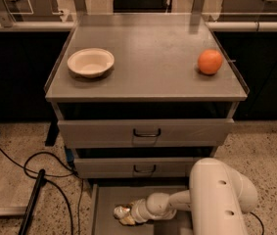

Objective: Pick 7up can from bottom drawer and place on counter

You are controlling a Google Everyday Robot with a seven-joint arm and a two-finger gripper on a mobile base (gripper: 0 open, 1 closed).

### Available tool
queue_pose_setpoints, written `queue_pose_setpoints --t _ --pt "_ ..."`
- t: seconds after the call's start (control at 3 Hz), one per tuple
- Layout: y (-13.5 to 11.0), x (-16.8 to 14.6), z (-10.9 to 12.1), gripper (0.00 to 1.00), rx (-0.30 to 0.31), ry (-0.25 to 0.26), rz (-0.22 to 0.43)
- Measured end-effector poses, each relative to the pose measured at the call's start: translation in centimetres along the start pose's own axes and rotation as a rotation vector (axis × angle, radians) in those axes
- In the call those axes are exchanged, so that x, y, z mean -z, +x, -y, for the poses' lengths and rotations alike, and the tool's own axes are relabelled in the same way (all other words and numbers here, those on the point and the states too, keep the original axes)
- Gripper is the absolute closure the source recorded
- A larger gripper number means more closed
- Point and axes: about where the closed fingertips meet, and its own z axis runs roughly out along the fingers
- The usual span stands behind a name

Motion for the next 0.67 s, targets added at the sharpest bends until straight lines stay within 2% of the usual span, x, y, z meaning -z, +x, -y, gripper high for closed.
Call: queue_pose_setpoints --t 0.67 --pt "0.0 0.0 -0.01 0.94 0.0 0.0 0.0"
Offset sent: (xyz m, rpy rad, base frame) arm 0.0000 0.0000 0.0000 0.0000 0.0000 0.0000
